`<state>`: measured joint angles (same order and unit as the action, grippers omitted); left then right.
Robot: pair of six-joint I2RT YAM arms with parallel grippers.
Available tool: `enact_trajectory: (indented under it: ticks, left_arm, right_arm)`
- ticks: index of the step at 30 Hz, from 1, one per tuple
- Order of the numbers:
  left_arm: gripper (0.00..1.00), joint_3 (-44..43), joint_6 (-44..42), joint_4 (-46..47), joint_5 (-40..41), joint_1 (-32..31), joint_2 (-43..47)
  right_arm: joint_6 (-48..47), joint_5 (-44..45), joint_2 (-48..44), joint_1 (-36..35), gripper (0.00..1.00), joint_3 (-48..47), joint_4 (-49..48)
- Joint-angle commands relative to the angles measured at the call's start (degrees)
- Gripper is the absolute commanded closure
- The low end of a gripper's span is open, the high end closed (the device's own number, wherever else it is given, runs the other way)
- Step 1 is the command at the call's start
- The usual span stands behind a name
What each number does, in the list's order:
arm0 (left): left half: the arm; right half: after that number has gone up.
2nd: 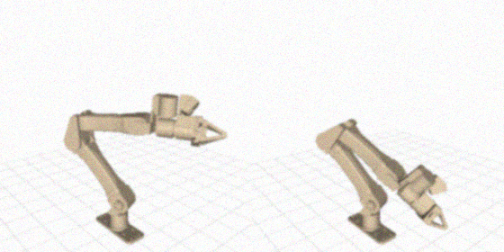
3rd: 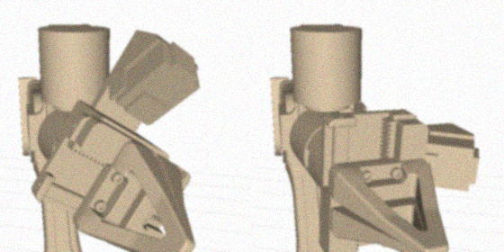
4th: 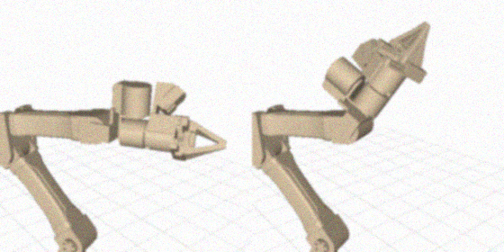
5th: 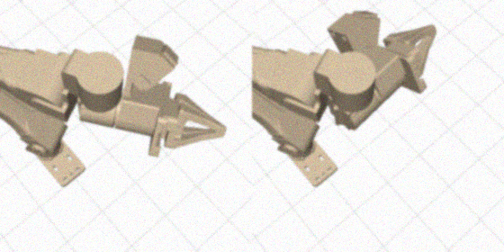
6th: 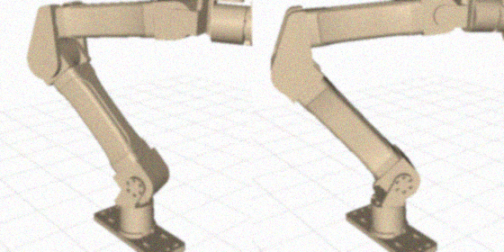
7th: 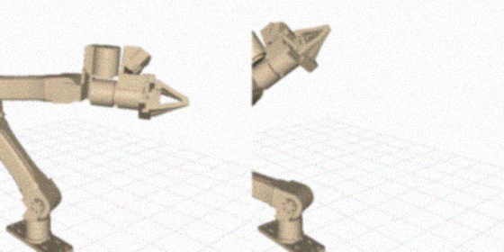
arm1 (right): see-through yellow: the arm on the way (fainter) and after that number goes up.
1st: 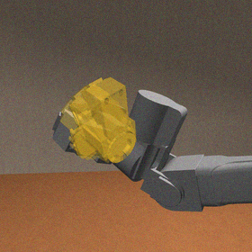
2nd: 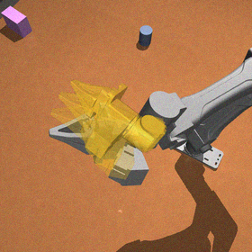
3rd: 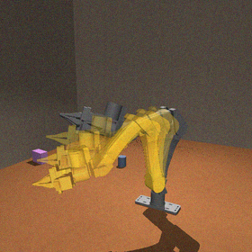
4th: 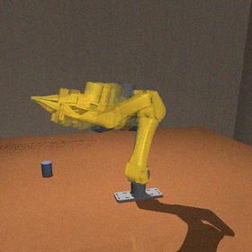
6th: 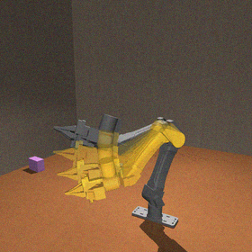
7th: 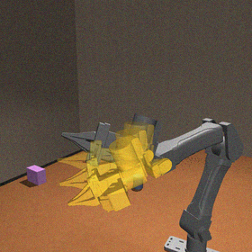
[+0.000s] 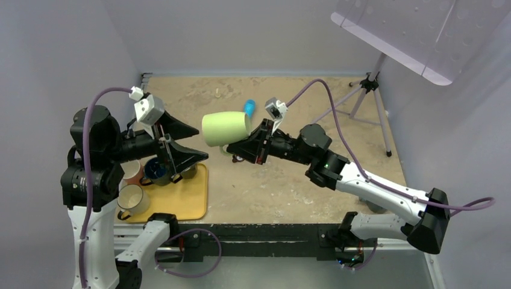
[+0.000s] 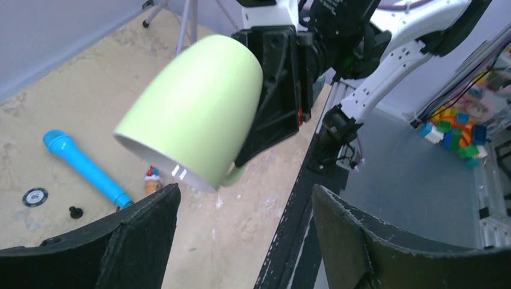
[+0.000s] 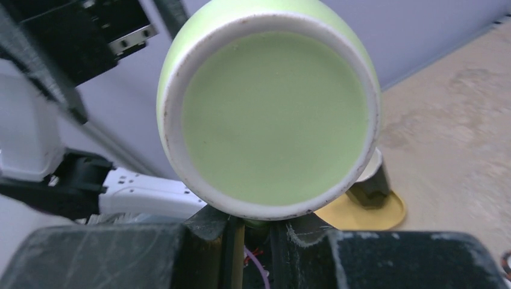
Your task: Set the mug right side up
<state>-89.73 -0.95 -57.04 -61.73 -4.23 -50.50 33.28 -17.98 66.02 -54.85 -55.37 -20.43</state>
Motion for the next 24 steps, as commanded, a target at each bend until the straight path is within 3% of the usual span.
enact_trajectory:
  ticks: [1, 6, 11, 15, 17, 19, 20, 21, 22, 23, 24]
  left_arm:
    - [0.19, 3.4, 16.3, 13.9, -0.2, -0.2, -0.3]
    - [0.27, 3.9, 21.1, 17.1, -2.2, -0.2, -0.8]
    - [0.39, 10.1, 34.4, 35.7, -9.0, -0.3, 1.6]
    - [0.52, 11.2, 35.6, 36.6, -9.8, -0.4, 1.6]
    - [0.67, 11.7, 35.9, 36.6, -9.6, -0.5, 1.5]
    - [0.96, 11.9, 35.9, 35.7, -9.2, -0.5, 1.3]
    - [1.0, 11.5, 34.5, 33.8, -8.6, -0.5, 1.2]
    - [1.0, 9.4, 28.3, 25.8, -6.4, -0.5, 1.0]
    - [1.0, 5.7, 19.1, 14.8, -2.6, -0.4, 0.5]
    - [1.0, 1.7, 8.0, 3.0, 2.8, -0.4, -0.4]
    - [1.0, -1.8, -2.1, -6.2, 8.5, -0.4, -1.2]
  right_arm:
    - [-3.0, -7.2, -0.6, -1.9, 1.0, -8.1, -11.9]
    - [-3.3, -8.4, 1.1, -2.1, 1.0, -9.8, -12.2]
    - [-4.6, -3.8, 3.1, -2.8, 1.0, -10.4, -11.7]
    - [-5.0, -5.2, 5.8, -3.1, 1.0, -13.2, -10.9]
    - [-4.7, -6.5, 8.0, -3.4, 1.0, -15.1, -9.7]
    - [-4.7, -8.3, 10.3, -3.8, 1.0, -16.7, -8.7]
    - [-4.9, -8.4, 10.9, -3.9, 0.97, -17.1, -7.7]
    - [-5.1, -7.1, 10.9, -3.9, 0.79, -17.0, -6.0]
    - [-5.6, -4.4, 10.3, -3.9, 0.51, -16.1, -4.3]
    - [-6.3, -0.5, 9.2, -3.9, 0.12, -15.1, -1.9]
    - [-7.3, 3.2, 7.6, -3.9, 0.03, -13.8, 0.7]
